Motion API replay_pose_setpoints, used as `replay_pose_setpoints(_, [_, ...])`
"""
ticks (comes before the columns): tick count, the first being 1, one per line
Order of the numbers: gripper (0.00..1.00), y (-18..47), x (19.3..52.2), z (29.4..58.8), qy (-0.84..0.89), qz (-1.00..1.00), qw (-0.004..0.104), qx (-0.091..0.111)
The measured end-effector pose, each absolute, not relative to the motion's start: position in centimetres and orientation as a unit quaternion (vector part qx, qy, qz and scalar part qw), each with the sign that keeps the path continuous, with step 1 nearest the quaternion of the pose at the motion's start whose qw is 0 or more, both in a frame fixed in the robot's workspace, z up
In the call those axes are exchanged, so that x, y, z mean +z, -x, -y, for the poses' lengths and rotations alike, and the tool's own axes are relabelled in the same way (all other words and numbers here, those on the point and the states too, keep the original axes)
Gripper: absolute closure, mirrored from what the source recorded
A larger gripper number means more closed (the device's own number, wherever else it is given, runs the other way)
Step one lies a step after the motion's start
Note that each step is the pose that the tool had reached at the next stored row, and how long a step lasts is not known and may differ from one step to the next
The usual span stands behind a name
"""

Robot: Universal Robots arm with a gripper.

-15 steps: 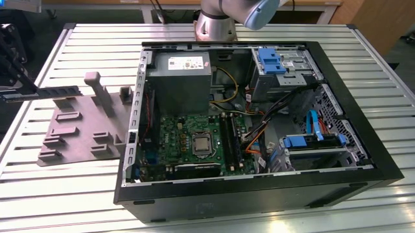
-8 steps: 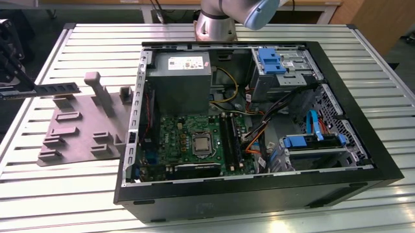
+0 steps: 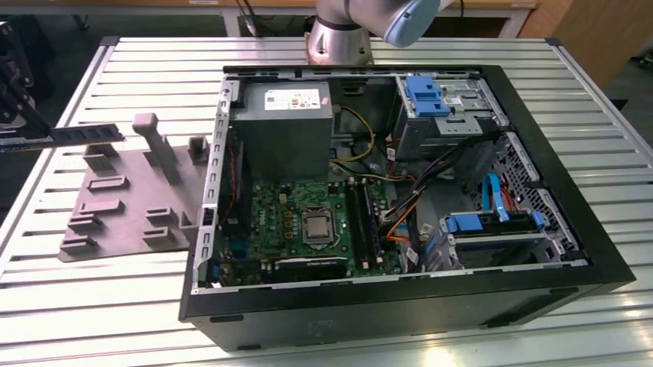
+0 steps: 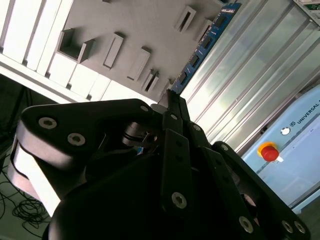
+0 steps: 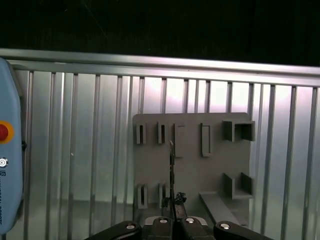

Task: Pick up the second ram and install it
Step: 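Pick up the second ram and move it above second insertion slot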

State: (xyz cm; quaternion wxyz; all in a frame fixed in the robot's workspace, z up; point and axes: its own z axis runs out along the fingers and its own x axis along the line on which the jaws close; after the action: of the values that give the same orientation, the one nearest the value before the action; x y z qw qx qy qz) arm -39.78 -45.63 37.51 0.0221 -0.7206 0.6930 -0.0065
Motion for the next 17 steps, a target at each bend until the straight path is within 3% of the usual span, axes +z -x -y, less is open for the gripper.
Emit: replay_pose_setpoints(17, [0.88,39.44,37.94,45.61,0.721,-0.693,0.022,-0.007])
